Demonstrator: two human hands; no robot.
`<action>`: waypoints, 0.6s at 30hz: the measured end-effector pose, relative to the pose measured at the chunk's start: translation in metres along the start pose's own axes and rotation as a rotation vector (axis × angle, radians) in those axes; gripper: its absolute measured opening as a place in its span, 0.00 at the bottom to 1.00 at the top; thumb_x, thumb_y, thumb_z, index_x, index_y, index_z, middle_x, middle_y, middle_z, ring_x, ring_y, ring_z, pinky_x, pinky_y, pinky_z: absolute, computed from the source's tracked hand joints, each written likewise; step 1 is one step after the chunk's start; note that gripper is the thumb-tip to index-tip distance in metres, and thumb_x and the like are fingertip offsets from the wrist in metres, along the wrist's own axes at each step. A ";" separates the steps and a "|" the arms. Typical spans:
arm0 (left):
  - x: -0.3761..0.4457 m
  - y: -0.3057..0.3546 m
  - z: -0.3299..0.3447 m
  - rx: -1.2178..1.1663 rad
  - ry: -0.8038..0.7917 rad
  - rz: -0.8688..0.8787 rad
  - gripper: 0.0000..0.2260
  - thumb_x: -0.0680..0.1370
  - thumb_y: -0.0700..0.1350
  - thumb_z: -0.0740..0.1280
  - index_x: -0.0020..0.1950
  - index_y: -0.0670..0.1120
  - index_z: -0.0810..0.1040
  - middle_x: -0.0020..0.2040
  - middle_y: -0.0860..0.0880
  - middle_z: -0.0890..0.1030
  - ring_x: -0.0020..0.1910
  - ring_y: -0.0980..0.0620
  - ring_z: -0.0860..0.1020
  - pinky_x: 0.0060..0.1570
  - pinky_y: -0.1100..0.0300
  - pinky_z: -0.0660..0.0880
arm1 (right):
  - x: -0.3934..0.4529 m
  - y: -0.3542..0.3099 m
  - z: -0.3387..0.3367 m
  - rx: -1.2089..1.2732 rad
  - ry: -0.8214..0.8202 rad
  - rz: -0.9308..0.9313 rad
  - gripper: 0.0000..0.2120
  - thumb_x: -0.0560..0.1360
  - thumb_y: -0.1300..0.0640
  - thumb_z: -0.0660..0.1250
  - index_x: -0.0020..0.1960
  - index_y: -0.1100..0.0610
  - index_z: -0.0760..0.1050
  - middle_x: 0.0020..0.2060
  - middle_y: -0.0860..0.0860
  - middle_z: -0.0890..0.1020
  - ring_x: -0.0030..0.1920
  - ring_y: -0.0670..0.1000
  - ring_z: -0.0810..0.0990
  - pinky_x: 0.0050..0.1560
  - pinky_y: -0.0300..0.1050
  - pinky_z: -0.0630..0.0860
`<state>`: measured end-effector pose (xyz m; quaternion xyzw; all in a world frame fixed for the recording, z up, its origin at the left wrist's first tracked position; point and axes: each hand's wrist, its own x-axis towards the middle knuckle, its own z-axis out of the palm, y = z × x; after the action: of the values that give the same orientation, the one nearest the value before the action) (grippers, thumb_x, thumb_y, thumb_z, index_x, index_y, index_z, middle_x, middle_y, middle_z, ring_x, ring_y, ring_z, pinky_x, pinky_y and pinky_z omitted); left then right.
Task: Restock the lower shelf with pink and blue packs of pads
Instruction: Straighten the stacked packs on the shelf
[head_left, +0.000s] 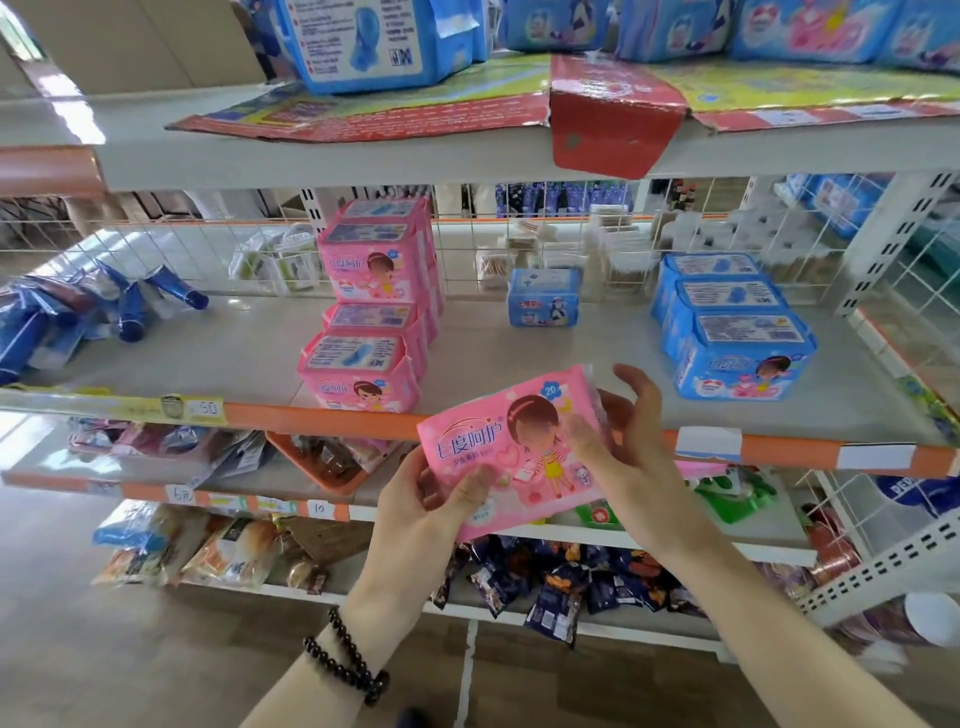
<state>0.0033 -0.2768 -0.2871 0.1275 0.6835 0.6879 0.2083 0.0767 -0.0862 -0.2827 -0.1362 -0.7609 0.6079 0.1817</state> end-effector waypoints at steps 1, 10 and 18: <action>0.001 0.001 -0.002 0.007 0.015 0.011 0.18 0.71 0.48 0.74 0.60 0.46 0.79 0.51 0.49 0.87 0.40 0.55 0.84 0.36 0.65 0.79 | 0.001 0.000 0.001 -0.005 0.003 -0.006 0.38 0.74 0.33 0.64 0.74 0.45 0.51 0.64 0.41 0.76 0.56 0.40 0.82 0.57 0.40 0.76; 0.029 0.010 -0.038 0.081 0.059 0.079 0.15 0.73 0.49 0.72 0.58 0.49 0.81 0.50 0.53 0.87 0.51 0.54 0.85 0.53 0.55 0.82 | 0.029 -0.007 0.065 -0.118 0.029 -0.049 0.14 0.80 0.45 0.65 0.63 0.42 0.68 0.48 0.43 0.83 0.43 0.38 0.81 0.45 0.33 0.75; 0.078 0.022 -0.099 0.128 -0.005 0.173 0.14 0.73 0.47 0.72 0.57 0.44 0.80 0.48 0.53 0.87 0.45 0.53 0.85 0.43 0.62 0.80 | 0.074 -0.017 0.115 -0.048 0.016 -0.017 0.16 0.80 0.50 0.65 0.67 0.50 0.68 0.50 0.44 0.85 0.44 0.41 0.85 0.41 0.31 0.78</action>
<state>-0.1136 -0.3281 -0.2769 0.2009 0.7120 0.6577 0.1415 -0.0400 -0.1591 -0.2801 -0.1388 -0.7750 0.5866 0.1895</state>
